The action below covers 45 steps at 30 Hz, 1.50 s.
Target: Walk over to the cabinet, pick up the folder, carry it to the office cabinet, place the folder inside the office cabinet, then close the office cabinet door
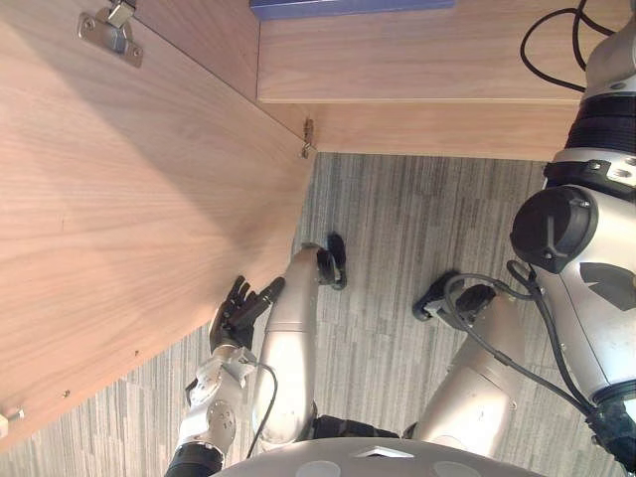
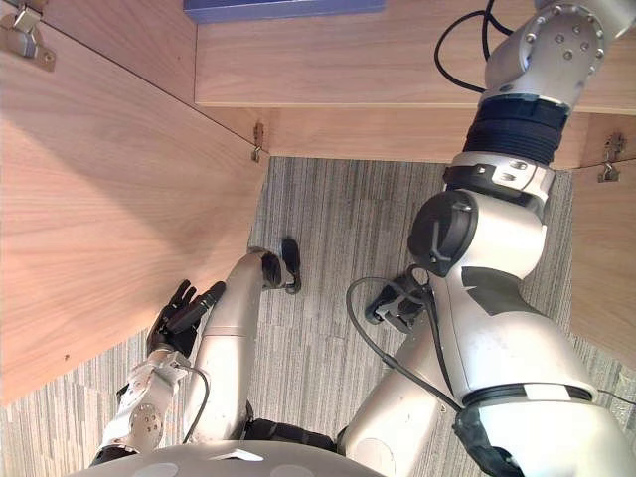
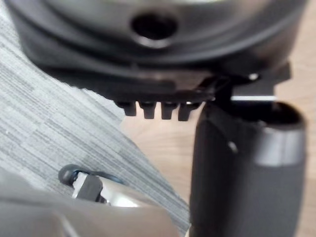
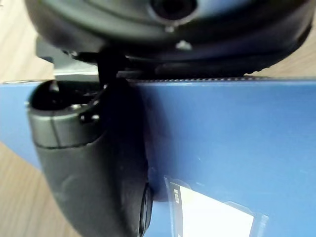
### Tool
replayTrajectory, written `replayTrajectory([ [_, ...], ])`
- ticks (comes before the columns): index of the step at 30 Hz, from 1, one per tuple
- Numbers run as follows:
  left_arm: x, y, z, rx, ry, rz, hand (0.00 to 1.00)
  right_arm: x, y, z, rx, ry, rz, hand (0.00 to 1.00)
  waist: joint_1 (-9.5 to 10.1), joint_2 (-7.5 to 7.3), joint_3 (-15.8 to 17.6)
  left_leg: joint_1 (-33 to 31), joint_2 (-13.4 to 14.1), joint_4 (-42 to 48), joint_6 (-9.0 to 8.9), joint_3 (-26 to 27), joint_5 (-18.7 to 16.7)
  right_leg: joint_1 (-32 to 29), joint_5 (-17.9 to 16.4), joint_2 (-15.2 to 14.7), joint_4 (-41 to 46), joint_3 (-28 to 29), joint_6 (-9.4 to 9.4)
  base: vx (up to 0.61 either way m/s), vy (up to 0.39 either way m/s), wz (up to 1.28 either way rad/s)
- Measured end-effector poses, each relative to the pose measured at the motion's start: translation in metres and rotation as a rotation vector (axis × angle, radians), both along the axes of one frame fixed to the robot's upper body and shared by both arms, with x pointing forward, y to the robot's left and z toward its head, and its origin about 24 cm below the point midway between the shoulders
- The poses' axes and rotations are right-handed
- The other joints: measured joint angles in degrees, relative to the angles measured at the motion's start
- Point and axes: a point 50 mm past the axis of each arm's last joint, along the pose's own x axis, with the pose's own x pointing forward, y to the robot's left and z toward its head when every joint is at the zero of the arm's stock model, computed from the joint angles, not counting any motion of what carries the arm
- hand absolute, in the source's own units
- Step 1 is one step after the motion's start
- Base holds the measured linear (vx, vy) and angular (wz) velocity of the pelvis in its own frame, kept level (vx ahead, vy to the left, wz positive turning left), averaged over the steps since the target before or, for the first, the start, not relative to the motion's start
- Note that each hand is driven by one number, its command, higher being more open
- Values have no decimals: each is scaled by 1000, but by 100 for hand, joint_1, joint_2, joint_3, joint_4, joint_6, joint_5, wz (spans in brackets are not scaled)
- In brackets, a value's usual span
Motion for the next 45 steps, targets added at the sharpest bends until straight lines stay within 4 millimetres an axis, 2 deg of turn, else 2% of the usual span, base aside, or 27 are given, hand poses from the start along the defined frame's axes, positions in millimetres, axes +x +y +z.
replayTrajectory([
  [2, -1, -1, -2, -4, 8, 2, 100, -1, -4, -1, -2, 7, -9, 0, 1, 68, -47, -92, 3, -2, -5, -13, 44, -88, 11, 7, 10, -4, -4, -61, 2, 2],
  [3, -1, -1, -2, -5, 11, 3, 100, -1, -5, -1, -7, 10, -9, 100, 2, 99, -68, -127, 2, -4, -8, -18, 74, -124, 29, 9, 19, -6, -26, -47, 2, 1],
  [9, -4, 0, -7, -17, 33, 28, 100, 13, 4, -7, -79, 88, 51, 100, 3, 138, -95, -146, 55, -17, -43, -16, 104, -196, 33, 45, 67, 2, -50, -7, -2, -1],
  [14, -8, 1, -12, -26, 60, 50, 100, 15, 16, 2, -224, 67, 52, 100, 0, 138, -96, -140, 62, -12, -49, -26, 112, -183, 30, 58, 69, 4, -56, -13, 22, 0],
  [19, -23, -2, -33, -52, 211, 39, 100, 18, 18, 4, -314, 72, 41, 100, -2, 135, -98, -117, 56, -7, -43, -39, 142, -144, 43, 58, 69, -2, -80, -33, 44, 1],
  [22, -26, -2, -36, -55, 231, 41, 100, 20, 18, 0, -318, 89, 46, 100, 9, 134, -98, -115, 53, -32, -51, -43, 185, -144, 55, 60, 68, -8, -100, -51, 29, 2],
  [27, -25, -2, -35, -55, 221, 40, 100, 27, 16, -14, -338, 134, 58, 100, -7, 131, -100, -88, 68, -145, -71, -47, 286, -132, 132, 112, -28, -40, -174, -54, 27, -2],
  [29, -25, -2, -35, -55, 222, 41, 100, 31, 14, -26, -354, 181, 57, 100, -35, 131, -99, -6, 67, -262, -70, -47, 351, -37, 180, 127, -137, -97, -185, -35, 28, -1],
  [32, -26, -1, -35, -56, 224, 44, 100, 44, 14, -58, -432, 319, 82, 100, -47, 70, -160, 222, 86, -514, -101, -6, 434, 149, 296, 227, -394, -130, -196, -25, 26, -11],
  [33, -27, 0, -36, -55, 227, 49, 100, 51, 17, -71, -508, 394, 100, 100, -79, 11, -254, 260, 103, -627, -89, 33, 483, 173, 362, 267, -514, -146, -215, -3, 38, -14],
  [35, -29, 2, -36, -52, 232, 50, 100, 60, 27, -86, -692, 523, 125, 100, -154, 6, -252, 475, 159, -798, -86, 61, 524, 407, 471, 365, -757, -221, -221, 10, 46, -17],
  [37, -37, 6, -37, -43, 234, 46, 100, 71, 38, -115, -1080, 731, 139, 100, -245, -148, -349, 808, 158, -1124, -85, 180, 590, 671, 585, 439, -1071, -231, -195, 19, 45, -13],
  [38, -40, 8, -37, -42, 232, 42, 100, 73, 40, -123, -1188, 784, 142, 100, -260, -180, -381, 885, 159, -1208, -93, 188, 609, 748, 611, 465, -1159, -254, -195, 39, 38, -7],
  [39, -45, 11, -37, -39, 231, 26, 100, 76, 43, -137, -1403, 872, 149, 100, -285, -233, -450, 1003, 164, -1347, -103, 187, 655, 892, 661, 522, -1331, -306, -188, 41, 22, -4],
  [43, -59, 20, -39, -30, 242, -15, 100, 78, 43, -170, -1792, 1025, 217, 100, -283, -373, -720, 1343, 151, -1818, -138, 223, 799, 1246, 825, 649, -1818, -448, -163, 56, 8, -1],
  [45, -64, 22, -41, -33, 255, -32, 100, 77, 42, -180, -1883, 1054, 247, 100, -261, -395, -837, 1435, 151, -1982, -147, 237, 848, 1338, 901, 708, -2006, -485, -151, 49, 7, -3],
])
